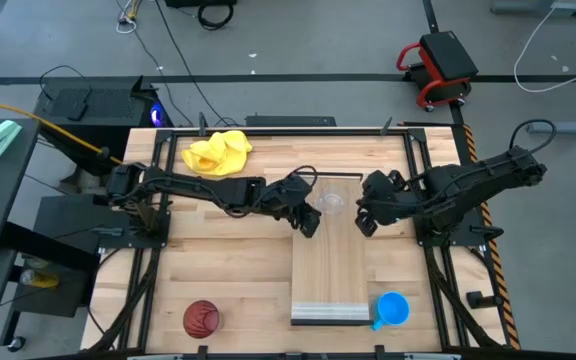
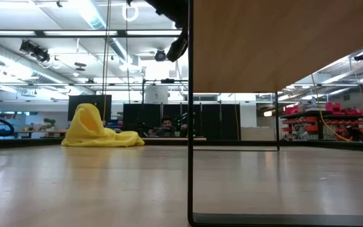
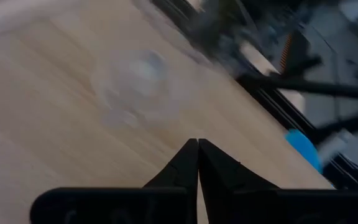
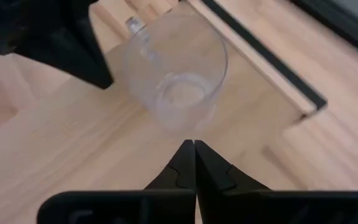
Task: Stack small to large cups/mugs on shelf
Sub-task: Put the blue mug on the shelf
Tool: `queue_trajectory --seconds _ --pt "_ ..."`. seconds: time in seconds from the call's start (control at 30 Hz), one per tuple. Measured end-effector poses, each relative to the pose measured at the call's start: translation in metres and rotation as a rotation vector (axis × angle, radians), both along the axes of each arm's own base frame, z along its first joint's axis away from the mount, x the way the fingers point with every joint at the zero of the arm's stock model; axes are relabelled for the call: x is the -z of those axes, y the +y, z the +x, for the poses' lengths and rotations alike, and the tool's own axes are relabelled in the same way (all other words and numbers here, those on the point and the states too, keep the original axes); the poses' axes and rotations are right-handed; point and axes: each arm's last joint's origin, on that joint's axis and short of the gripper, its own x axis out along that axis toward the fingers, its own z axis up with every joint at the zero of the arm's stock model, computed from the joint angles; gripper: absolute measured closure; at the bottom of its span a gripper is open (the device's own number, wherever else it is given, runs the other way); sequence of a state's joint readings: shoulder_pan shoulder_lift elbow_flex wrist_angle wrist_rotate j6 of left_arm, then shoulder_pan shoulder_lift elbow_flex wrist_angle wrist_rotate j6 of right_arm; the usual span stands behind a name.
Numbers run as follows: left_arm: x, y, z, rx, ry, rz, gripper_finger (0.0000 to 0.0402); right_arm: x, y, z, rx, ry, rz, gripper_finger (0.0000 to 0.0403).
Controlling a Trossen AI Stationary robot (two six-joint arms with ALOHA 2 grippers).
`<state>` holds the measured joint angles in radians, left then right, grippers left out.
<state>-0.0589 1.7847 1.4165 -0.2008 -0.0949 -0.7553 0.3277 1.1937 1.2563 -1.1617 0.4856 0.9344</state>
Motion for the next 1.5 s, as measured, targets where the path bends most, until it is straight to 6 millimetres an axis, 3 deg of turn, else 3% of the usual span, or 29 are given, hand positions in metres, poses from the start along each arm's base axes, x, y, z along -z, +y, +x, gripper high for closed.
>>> queue_trajectory --seconds 0.33,0.5,0.67,0.83,1.2,1.33,1.5 --pt "-0.013 -0.038 -0.028 0.096 0.121 -0.073 0.0381 -0.052 0.023 -0.052 -0.01 -0.101 0.253 0.0393" --pt "-0.016 -0.046 -0.046 0.117 0.227 -0.055 0.039 -0.061 0.034 -0.076 0.054 -0.057 0.442 0.0393" --pt "-0.019 -0.05 -0.061 0.16 0.301 -0.003 0.0384 -0.052 0.058 -0.092 0.181 0.115 0.614 0.0393" --pt "-0.021 -0.061 -0.066 0.223 0.311 0.04 0.0373 -0.038 0.094 -0.096 0.354 0.18 0.655 0.0393" --pt "-0.021 -0.087 -0.074 0.349 0.31 0.107 0.0382 0.023 0.167 -0.066 0.484 0.289 0.434 0.0369" --pt "-0.021 -0.091 -0.076 0.359 0.31 0.105 0.0382 0.044 0.182 -0.058 0.468 0.341 0.352 0.0355" --pt "-0.021 -0.091 -0.075 0.341 0.31 0.087 0.0375 0.053 0.19 -0.063 0.41 0.444 0.315 0.0351"
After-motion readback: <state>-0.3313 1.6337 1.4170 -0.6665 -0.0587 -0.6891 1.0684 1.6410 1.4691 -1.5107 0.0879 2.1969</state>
